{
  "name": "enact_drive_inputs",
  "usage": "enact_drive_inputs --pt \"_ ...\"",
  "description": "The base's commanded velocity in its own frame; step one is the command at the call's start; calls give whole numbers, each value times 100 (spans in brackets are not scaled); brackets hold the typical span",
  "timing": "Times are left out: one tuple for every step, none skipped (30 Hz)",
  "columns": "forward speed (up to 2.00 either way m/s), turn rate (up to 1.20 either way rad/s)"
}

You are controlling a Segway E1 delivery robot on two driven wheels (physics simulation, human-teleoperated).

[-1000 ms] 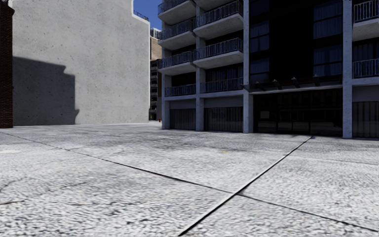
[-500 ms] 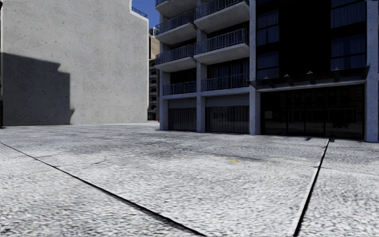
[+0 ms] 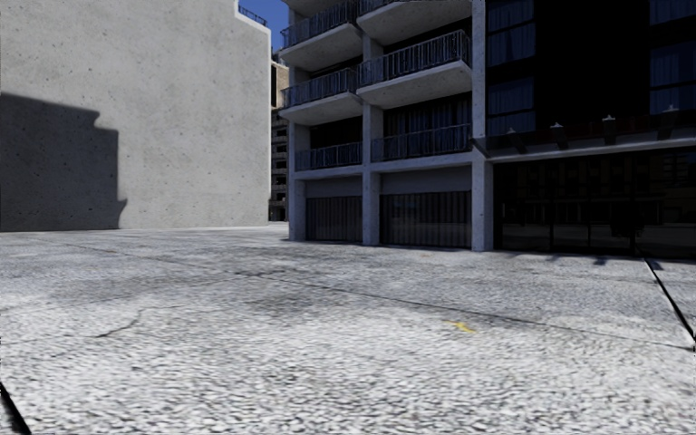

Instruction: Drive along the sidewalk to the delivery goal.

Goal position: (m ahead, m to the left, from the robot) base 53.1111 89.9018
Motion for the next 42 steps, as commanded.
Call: enact_drive_inputs --pt "200 0" --pt "200 0" --pt "200 0" --pt "200 0" --pt "200 0" --pt "200 0" --pt "200 0" --pt "200 0" --pt "200 0" --pt "200 0" --pt "200 0" --pt "200 0" --pt "200 0" --pt "200 0" --pt "200 0" --pt "200 0" --pt "200 0" --pt "200 0" --pt "200 0" --pt "200 0" --pt "200 0" --pt "200 0" --pt "200 0" --pt "200 0" --pt "200 0" --pt "200 0" --pt "200 0" --pt "200 0" --pt "200 0" --pt "200 0" --pt "200 0" --pt "200 0" --pt "200 0" --pt "200 0" --pt "200 0" --pt "200 0" --pt "200 0" --pt "200 0" --pt "200 0" --pt "200 0" --pt "200 0" --pt "200 0"
